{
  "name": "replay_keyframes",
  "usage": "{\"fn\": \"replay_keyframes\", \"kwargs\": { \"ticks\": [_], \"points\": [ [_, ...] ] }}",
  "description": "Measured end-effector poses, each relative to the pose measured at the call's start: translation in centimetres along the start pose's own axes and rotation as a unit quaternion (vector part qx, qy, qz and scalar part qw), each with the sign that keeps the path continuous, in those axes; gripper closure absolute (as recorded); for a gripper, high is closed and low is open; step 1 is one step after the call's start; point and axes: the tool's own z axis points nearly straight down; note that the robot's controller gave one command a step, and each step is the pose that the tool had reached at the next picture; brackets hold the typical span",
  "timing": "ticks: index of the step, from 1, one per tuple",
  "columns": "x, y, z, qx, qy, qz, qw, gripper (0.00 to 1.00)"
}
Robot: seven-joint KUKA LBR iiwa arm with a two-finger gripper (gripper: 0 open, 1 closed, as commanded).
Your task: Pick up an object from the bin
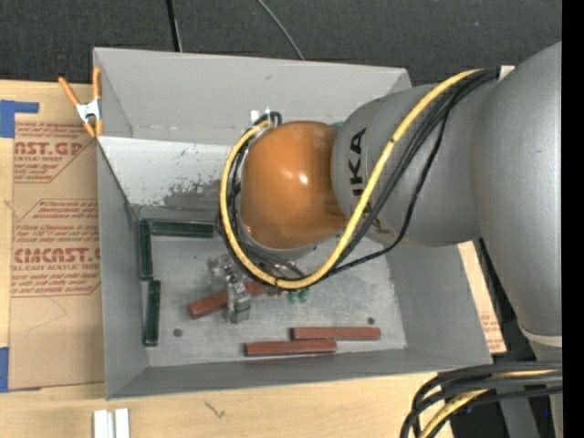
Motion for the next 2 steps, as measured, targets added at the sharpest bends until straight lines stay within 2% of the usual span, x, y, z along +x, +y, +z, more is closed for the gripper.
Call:
{"fn": "replay_keyframes", "kwargs": {
  "ticks": [2],
  "points": [
    [-0.03,0.01,-1.56,0.0,-0.0005,0.0,1.0,1.0]
  ]
}}
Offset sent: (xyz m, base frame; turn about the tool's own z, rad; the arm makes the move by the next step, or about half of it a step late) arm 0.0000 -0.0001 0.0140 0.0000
